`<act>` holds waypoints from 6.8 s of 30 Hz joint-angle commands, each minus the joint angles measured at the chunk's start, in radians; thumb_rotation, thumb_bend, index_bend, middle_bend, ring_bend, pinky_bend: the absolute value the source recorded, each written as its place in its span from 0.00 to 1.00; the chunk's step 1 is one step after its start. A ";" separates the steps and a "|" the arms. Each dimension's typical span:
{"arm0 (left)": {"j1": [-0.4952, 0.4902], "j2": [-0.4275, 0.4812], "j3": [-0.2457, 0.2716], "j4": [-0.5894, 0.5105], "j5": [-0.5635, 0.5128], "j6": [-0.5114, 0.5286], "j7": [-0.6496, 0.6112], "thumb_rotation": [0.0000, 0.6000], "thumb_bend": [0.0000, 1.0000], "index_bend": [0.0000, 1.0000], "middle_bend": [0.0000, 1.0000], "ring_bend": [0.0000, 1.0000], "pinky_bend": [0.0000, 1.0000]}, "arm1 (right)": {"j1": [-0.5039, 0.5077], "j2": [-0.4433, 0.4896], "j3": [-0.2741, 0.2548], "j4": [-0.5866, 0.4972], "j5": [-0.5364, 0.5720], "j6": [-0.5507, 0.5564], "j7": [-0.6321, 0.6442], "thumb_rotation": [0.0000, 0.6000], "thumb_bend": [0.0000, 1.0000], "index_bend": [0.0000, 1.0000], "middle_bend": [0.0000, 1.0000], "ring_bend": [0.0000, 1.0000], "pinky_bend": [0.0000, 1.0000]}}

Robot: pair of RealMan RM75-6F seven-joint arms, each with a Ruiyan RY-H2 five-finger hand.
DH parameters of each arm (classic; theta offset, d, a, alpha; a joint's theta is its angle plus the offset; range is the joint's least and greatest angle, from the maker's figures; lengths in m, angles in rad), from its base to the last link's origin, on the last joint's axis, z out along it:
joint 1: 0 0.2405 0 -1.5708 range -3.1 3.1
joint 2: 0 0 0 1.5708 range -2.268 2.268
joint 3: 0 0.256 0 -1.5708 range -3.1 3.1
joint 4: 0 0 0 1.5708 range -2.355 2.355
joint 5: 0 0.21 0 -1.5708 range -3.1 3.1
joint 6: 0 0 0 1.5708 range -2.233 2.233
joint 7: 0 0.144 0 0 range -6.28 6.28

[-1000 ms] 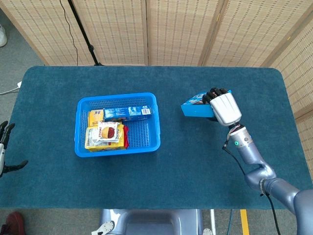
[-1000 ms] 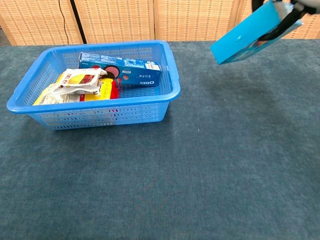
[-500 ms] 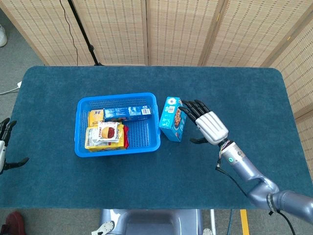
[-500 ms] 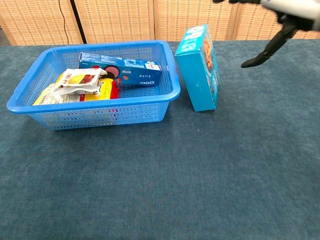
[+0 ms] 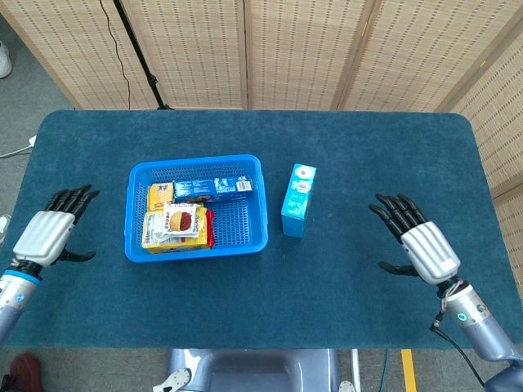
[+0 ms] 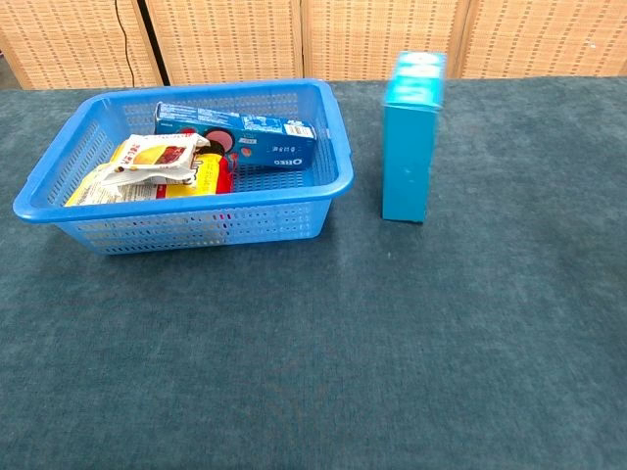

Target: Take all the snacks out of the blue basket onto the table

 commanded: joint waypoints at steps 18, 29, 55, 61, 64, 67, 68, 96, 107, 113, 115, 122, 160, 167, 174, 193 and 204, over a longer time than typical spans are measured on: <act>-0.324 -0.110 -0.032 -0.089 -0.372 -0.176 0.337 1.00 0.00 0.00 0.00 0.00 0.00 | -0.194 -0.073 -0.022 0.216 -0.008 0.138 0.179 1.00 0.00 0.00 0.00 0.00 0.00; -0.497 -0.265 0.009 -0.062 -0.674 -0.070 0.614 1.00 0.00 0.00 0.00 0.00 0.00 | -0.200 -0.078 0.001 0.220 -0.009 0.124 0.177 1.00 0.00 0.00 0.00 0.00 0.00; -0.622 -0.462 0.034 0.046 -0.847 0.095 0.805 1.00 0.00 0.16 0.22 0.32 0.00 | -0.212 -0.083 0.037 0.230 -0.001 0.102 0.209 1.00 0.00 0.00 0.00 0.00 0.00; -0.622 -0.482 0.039 0.069 -0.835 0.119 0.809 1.00 0.01 0.30 0.32 0.40 0.00 | -0.213 -0.080 0.041 0.226 -0.004 0.101 0.213 1.00 0.00 0.00 0.00 0.00 0.00; -0.613 -0.493 0.043 0.079 -0.812 0.135 0.802 1.00 0.07 0.39 0.39 0.45 0.00 | -0.214 -0.080 0.043 0.226 -0.006 0.103 0.217 1.00 0.00 0.00 0.00 0.00 0.00; -0.607 -0.492 0.046 0.081 -0.800 0.140 0.800 1.00 0.13 0.42 0.42 0.47 0.00 | -0.214 -0.080 0.045 0.228 -0.007 0.102 0.218 1.00 0.00 0.00 0.00 0.00 0.00; -0.605 -0.490 0.045 0.079 -0.796 0.142 0.797 1.00 0.14 0.43 0.42 0.47 0.00 | -0.214 -0.080 0.045 0.228 -0.007 0.101 0.219 1.00 0.00 0.00 0.00 0.00 0.00; -0.320 -0.138 0.068 0.044 -0.491 0.148 0.354 1.00 0.15 0.43 0.43 0.47 0.00 | -0.223 -0.071 0.047 0.204 -0.027 0.111 0.210 1.00 0.00 0.00 0.00 0.00 0.00; -0.237 -0.247 0.102 0.314 -0.432 -0.011 0.155 1.00 0.10 0.25 0.22 0.24 0.00 | -0.221 -0.067 0.044 0.195 -0.035 0.108 0.206 1.00 0.00 0.00 0.00 0.00 0.00; -0.241 -0.263 0.096 0.351 -0.391 -0.111 0.081 1.00 0.00 0.00 0.00 0.00 0.00 | -0.222 -0.066 0.044 0.193 -0.034 0.105 0.205 1.00 0.00 0.00 0.00 0.00 0.00; -0.237 -0.261 0.090 0.349 -0.370 -0.105 0.069 1.00 0.00 0.00 0.00 0.00 0.00 | -0.222 -0.065 0.044 0.193 -0.034 0.105 0.205 1.00 0.00 0.00 0.00 0.00 0.00; -0.252 -0.184 0.035 0.200 -0.264 -0.051 0.061 1.00 0.00 0.00 0.00 0.00 0.00 | -0.221 -0.067 0.045 0.195 -0.032 0.099 0.206 1.00 0.00 0.00 0.00 0.00 0.00; -0.592 -0.561 -0.011 0.402 -0.675 -0.081 0.611 1.00 0.03 0.22 0.13 0.18 0.34 | -0.208 -0.085 0.056 0.235 0.010 0.036 0.230 1.00 0.00 0.00 0.00 0.00 0.00; -0.592 -0.579 -0.005 0.425 -0.668 -0.060 0.625 1.00 0.08 0.45 0.34 0.36 0.48 | -0.205 -0.090 0.059 0.242 0.017 0.026 0.231 1.00 0.00 0.00 0.00 0.00 0.00; -0.576 -0.568 -0.018 0.419 -0.630 -0.038 0.592 1.00 0.11 0.55 0.43 0.44 0.53 | -0.203 -0.092 0.057 0.244 0.016 0.021 0.238 1.00 0.00 0.00 0.00 0.00 0.00; -0.392 -0.232 -0.061 0.174 -0.410 0.086 0.330 1.00 0.11 0.59 0.47 0.48 0.53 | -0.208 -0.082 0.046 0.217 -0.015 0.051 0.235 1.00 0.00 0.00 0.00 0.00 0.00; -0.232 -0.071 -0.065 0.295 -0.373 0.063 0.058 1.00 0.11 0.59 0.47 0.48 0.53 | -0.214 -0.070 0.037 0.187 -0.045 0.086 0.233 1.00 0.00 0.00 0.00 0.00 0.00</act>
